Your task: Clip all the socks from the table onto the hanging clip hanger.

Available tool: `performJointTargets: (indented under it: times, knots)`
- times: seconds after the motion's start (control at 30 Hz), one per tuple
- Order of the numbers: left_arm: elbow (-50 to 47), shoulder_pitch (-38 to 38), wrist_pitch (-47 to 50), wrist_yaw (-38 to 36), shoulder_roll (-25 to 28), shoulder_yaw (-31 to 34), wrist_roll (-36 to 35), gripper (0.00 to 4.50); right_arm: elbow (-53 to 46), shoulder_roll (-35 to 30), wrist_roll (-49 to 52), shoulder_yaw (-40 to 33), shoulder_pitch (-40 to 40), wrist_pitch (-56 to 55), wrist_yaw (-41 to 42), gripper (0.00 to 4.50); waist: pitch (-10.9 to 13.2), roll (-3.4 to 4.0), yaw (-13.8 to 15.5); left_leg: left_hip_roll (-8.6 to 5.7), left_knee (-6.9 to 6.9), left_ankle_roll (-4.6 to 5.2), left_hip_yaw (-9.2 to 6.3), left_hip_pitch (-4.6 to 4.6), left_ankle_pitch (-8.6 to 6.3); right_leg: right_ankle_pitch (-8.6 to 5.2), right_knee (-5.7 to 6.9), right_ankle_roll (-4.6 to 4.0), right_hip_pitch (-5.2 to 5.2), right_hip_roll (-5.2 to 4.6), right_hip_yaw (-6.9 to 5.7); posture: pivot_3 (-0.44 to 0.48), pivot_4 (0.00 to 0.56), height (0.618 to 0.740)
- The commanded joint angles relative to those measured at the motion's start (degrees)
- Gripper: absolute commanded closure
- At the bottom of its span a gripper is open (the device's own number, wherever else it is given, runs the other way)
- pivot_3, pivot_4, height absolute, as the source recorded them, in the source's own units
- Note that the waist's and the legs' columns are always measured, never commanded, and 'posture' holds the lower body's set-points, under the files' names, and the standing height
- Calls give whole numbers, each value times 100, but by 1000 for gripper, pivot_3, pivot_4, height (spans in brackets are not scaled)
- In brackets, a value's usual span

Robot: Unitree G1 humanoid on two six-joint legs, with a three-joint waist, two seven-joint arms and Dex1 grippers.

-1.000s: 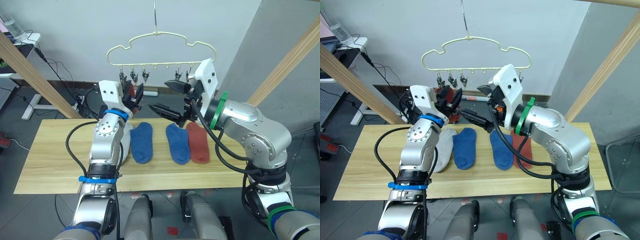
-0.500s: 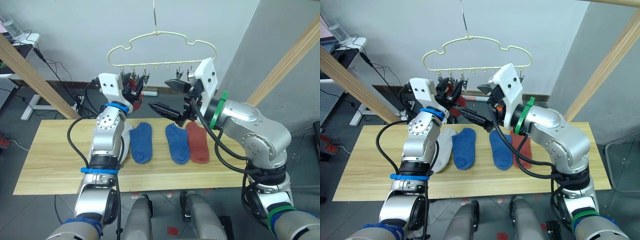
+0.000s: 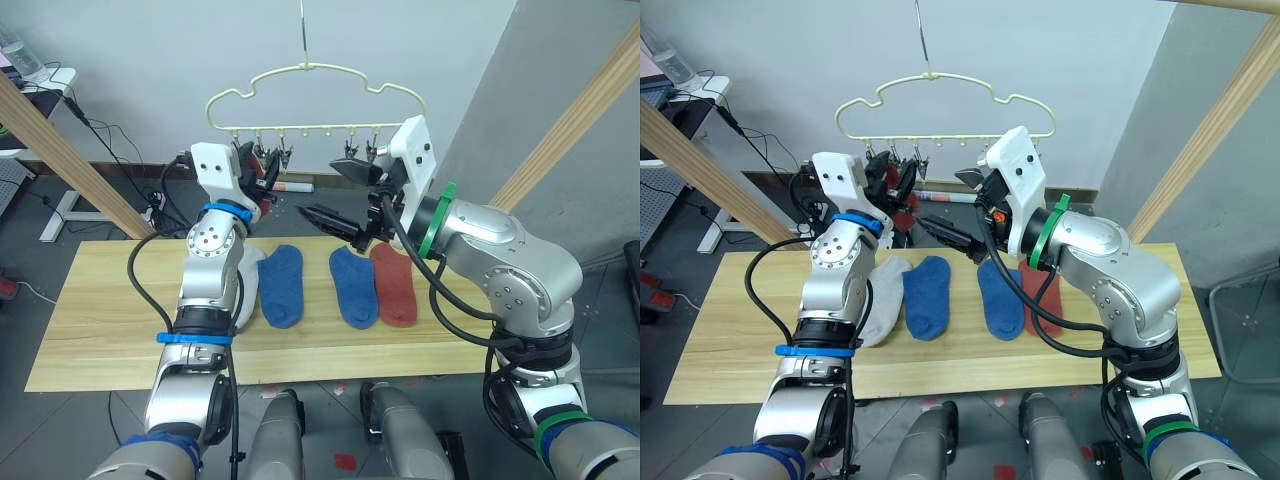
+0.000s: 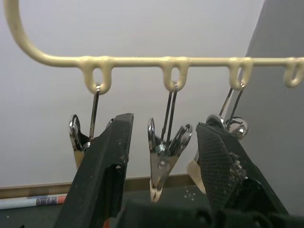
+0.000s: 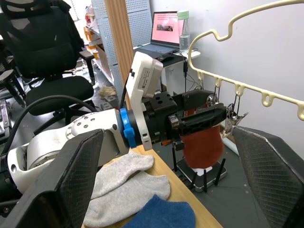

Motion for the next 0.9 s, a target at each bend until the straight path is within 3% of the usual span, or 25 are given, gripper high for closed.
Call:
performJointTargets:
  times: [0.03,0.13,0.27,0.5,0.73,0.9]
  knots:
    - [-48,-90,-204,-5,42,43,38,2775,-260,-7,84,-24,-57,-102,-28,0,0,0,-4,0,0,0,0,0,0,0,0,0,0,0,0,-84,296,740]
    - [-40,-87,-218,16,65,48,58,3659,-275,-8,88,-19,-37,-102,-29,0,0,0,-4,0,0,0,0,0,0,0,0,0,0,0,0,-78,294,740]
    - [-30,-95,-239,24,91,63,60,4400,-262,-7,85,-10,-34,-116,-18,0,0,0,-9,0,0,0,0,1,0,0,2,0,0,0,0,-78,294,740]
    - [-315,11,76,-51,146,27,5,4475,-186,-322,-192,190,292,-203,46,0,0,-1,-7,0,1,0,0,1,0,0,3,0,1,0,0,-69,294,740]
    - [-1621,312,2445,-566,567,92,-799,4475,748,-1355,-1258,818,1130,-775,168,0,-1,-1,-22,-2,0,0,3,6,0,0,5,1,1,-1,5,-59,301,740]
    - [-2260,107,5594,-984,1375,478,-2196,4475,2456,-1730,-2003,1219,1300,-1739,617,0,0,-2,-98,5,-1,0,7,29,0,-1,10,1,11,11,12,-54,307,740]
